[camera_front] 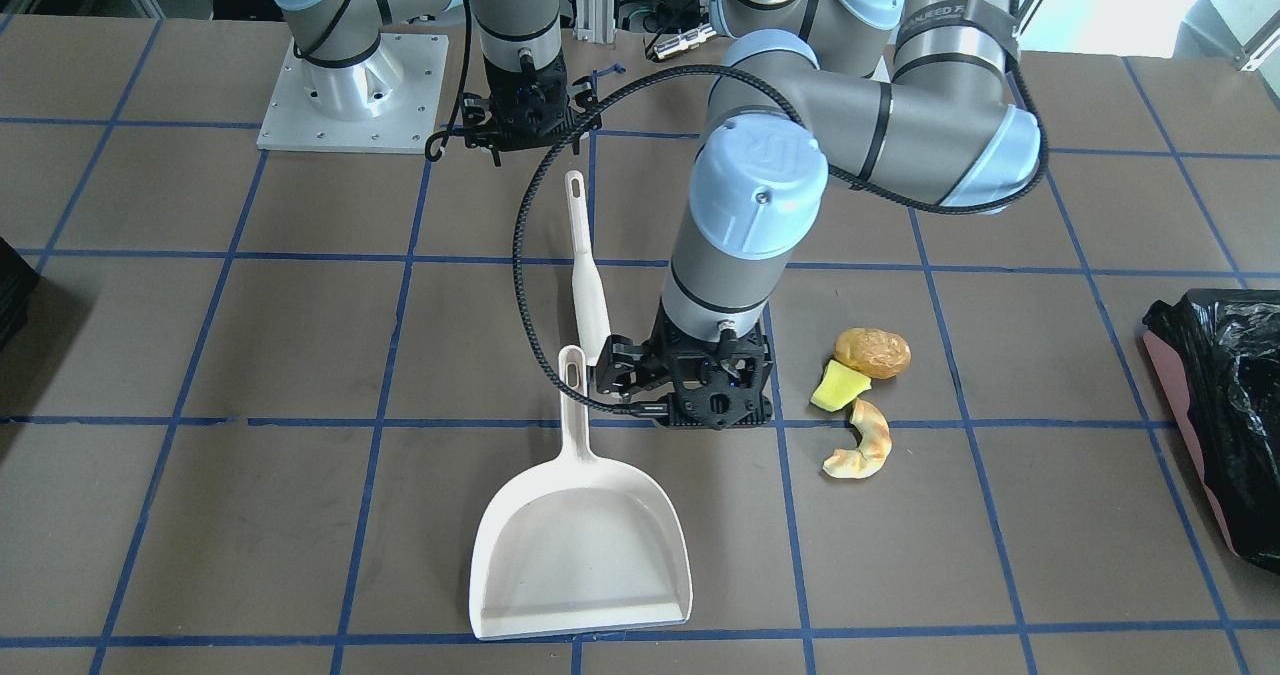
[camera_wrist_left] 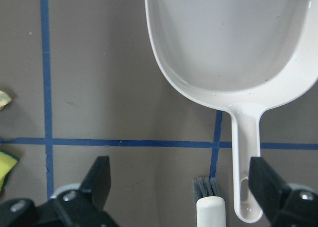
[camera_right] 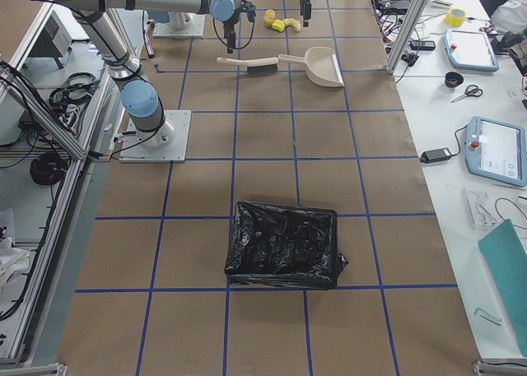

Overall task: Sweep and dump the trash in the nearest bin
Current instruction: 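Grasp the dustpan handle with the left gripper while the right grasps the brush, then lift the dustpan with the left gripper and set it beside the trash, then sweep the brown lump into the dustpan with the right gripper's brush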

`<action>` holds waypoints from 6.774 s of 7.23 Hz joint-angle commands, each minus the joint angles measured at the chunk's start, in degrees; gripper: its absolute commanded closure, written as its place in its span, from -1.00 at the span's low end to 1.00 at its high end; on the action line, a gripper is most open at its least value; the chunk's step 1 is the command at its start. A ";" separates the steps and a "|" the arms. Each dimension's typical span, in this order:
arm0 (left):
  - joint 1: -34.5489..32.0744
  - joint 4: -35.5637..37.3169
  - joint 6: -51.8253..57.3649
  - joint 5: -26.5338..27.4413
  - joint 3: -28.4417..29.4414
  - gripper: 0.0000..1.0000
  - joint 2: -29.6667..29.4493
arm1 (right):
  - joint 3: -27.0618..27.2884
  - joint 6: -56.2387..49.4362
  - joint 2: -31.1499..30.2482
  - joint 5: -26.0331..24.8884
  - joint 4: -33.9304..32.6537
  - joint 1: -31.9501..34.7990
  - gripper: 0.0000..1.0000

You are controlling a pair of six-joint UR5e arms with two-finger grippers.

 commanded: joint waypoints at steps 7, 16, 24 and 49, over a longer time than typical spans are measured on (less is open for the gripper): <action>-8.18 5.85 -7.09 0.20 -0.30 -1.00 -9.19 | 3.80 1.85 10.58 1.64 -12.19 4.47 -0.76; -8.79 1.17 -7.70 0.02 -0.22 1.00 -8.40 | 3.97 1.85 11.90 1.47 -11.93 4.91 1.00; 19.87 -23.31 44.01 4.85 11.55 1.00 2.92 | 3.45 20.70 8.92 1.38 -12.27 7.01 1.00; 47.90 5.83 144.18 10.92 -7.69 1.00 -4.09 | -58.42 80.43 53.46 9.46 -5.33 23.54 1.00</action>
